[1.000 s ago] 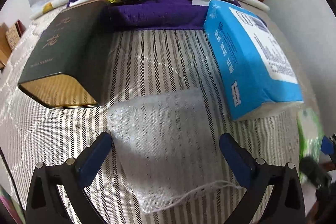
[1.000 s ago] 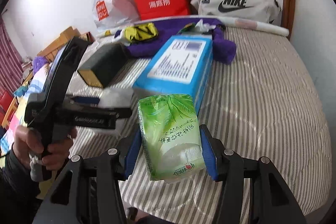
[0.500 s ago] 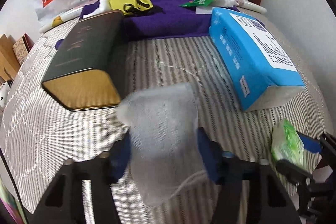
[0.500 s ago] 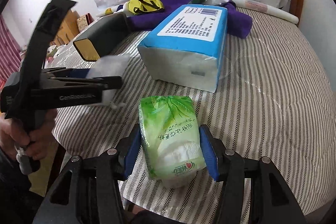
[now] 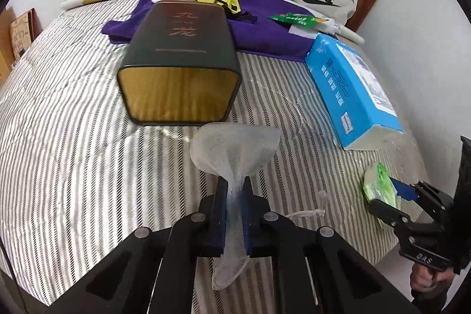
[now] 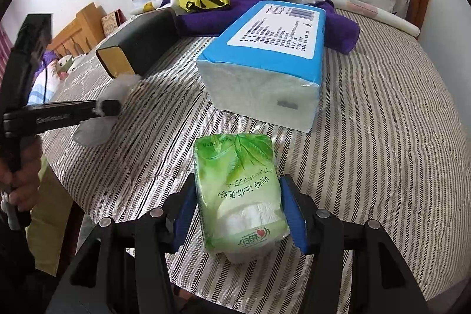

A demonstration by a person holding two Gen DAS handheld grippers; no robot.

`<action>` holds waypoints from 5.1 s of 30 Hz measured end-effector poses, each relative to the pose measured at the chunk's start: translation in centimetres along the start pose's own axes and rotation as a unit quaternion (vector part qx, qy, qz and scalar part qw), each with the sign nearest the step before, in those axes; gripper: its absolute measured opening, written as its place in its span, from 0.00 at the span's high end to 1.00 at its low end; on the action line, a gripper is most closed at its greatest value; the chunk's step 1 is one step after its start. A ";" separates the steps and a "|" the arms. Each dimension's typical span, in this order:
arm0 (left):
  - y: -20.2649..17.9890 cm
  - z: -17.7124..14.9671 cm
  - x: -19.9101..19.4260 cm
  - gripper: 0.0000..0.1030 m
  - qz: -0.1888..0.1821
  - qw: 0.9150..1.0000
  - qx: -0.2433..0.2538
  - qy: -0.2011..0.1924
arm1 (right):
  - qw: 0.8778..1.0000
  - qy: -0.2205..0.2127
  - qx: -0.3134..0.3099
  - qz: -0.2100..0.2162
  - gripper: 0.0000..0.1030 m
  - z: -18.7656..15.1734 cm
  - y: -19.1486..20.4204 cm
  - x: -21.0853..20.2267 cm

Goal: Organize soft objects

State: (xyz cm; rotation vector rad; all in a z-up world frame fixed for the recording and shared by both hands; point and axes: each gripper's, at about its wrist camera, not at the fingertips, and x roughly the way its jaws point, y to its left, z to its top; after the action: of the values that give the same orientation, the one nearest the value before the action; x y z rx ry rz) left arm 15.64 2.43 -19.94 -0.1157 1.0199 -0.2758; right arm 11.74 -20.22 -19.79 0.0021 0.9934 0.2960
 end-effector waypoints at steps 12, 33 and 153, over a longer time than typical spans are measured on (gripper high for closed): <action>1.6 1.3 -4.7 0.91 -0.023 0.999 -0.015 -0.039 | 1.000 -0.004 -0.024 0.012 0.48 2.0 2.4 -1.9; 1.8 8.8 -7.5 0.91 -0.046 0.996 -0.021 -0.077 | 0.996 -0.084 -0.034 0.020 0.48 11.7 1.2 -6.2; -3.9 18.8 -3.5 0.16 0.015 0.999 0.025 -0.022 | 0.995 -0.096 0.021 -0.009 0.20 23.2 -3.6 -3.5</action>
State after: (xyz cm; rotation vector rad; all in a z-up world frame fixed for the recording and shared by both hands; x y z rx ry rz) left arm 29.24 -0.89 -6.37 -0.0615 0.9687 -0.2706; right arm 29.97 -21.50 -4.64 0.0586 0.8088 0.2524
